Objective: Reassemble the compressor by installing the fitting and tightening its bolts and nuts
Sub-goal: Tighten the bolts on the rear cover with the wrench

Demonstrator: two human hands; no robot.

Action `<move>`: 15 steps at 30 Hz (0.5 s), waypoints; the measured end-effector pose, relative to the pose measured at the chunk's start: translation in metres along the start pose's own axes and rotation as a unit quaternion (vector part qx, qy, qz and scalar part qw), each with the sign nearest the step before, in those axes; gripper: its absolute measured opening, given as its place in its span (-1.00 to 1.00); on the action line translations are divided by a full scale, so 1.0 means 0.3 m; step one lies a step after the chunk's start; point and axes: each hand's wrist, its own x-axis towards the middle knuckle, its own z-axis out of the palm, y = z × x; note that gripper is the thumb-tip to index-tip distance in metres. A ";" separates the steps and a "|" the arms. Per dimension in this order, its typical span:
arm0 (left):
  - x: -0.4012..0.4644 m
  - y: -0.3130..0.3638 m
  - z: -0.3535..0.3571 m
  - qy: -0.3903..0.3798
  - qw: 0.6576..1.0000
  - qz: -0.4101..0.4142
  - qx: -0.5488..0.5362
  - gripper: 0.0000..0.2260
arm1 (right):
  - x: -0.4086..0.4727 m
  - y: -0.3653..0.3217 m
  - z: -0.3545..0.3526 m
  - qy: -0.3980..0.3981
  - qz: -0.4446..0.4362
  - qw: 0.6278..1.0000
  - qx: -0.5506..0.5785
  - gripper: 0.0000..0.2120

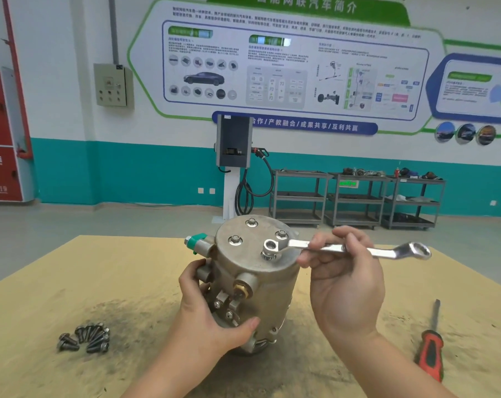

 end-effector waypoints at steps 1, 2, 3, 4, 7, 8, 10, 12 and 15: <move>0.000 0.002 0.003 0.001 1.000 0.006 -0.002 -0.13 | -0.005 0.005 0.001 0.002 0.006 1.000 0.007 -0.75; 0.000 0.004 0.006 0.003 1.000 0.010 -0.005 -0.14 | -0.003 0.006 0.004 0.007 0.027 1.000 0.014 -0.75; -0.001 0.005 0.008 0.004 1.000 0.012 -0.008 -0.15 | 0.006 -0.001 0.010 0.012 0.058 0.998 0.019 -0.77; -0.001 0.006 0.010 0.002 1.000 0.013 -0.012 -0.16 | 0.022 -0.010 0.013 0.018 0.096 0.995 0.020 -0.79; -0.001 -0.004 0.007 -0.009 1.000 0.012 -0.018 -0.16 | 0.080 -0.052 0.018 0.018 0.192 0.981 0.008 -0.85; -0.001 -0.003 0.009 -0.010 1.000 0.005 -0.018 -0.16 | 0.094 -0.059 0.013 0.015 0.200 0.980 0.005 -0.85; -0.001 -0.009 0.017 -0.005 1.000 -0.001 -0.015 -0.13 | 0.092 -0.053 0.004 0.016 0.168 0.986 -0.008 -0.85; 0.002 -0.016 0.035 0.018 1.000 0.007 -0.005 -0.13 | 0.067 -0.026 -0.014 0.021 0.083 0.996 -0.019 -0.81; 0.010 -0.035 0.069 0.069 0.998 0.006 0.009 -0.10 | 0.023 0.010 -0.027 -0.018 -0.058 0.998 -0.033 -0.83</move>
